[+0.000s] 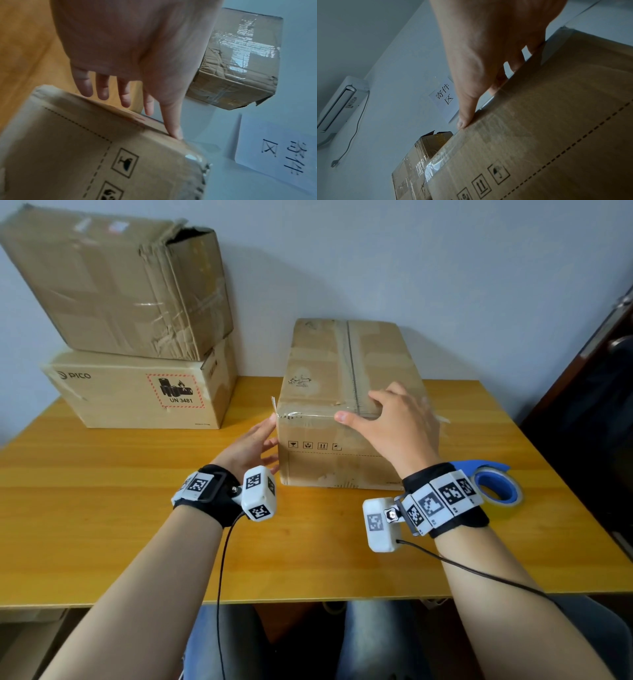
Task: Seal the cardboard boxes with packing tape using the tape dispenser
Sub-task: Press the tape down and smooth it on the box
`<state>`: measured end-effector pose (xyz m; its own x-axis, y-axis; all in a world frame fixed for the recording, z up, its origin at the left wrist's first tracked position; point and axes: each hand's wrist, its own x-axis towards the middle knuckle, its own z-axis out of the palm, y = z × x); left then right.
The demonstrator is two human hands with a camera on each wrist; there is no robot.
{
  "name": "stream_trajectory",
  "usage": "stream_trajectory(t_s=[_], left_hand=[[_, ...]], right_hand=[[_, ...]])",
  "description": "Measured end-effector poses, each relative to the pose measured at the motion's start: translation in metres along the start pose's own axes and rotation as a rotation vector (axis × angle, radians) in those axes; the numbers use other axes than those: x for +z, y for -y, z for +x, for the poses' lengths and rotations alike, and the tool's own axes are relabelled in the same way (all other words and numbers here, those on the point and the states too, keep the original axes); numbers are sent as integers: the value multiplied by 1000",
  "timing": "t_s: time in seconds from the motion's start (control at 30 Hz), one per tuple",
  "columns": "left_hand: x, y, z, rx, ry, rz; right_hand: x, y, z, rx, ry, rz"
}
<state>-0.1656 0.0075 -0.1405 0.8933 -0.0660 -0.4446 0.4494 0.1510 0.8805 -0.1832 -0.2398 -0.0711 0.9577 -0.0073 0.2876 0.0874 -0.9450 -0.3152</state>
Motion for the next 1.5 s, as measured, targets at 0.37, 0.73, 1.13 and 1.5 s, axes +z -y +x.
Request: stream_trajectory(t_s=[0.37,0.73,1.13,1.5], left_hand=[[17,-35,-28,257,-204,192],[9,-28,-29,162,-95,-25],[10,-6,-21,-105,-34,9],[-3,-33,-25,264,64,-228]], right_hand=[[-1,-1,-2,-3,-17,14],[2,-2,-2,-2,-17,-7],[4,-3,-2,-18,-23,-16],[4,-4,-2,-32,-37,-39]])
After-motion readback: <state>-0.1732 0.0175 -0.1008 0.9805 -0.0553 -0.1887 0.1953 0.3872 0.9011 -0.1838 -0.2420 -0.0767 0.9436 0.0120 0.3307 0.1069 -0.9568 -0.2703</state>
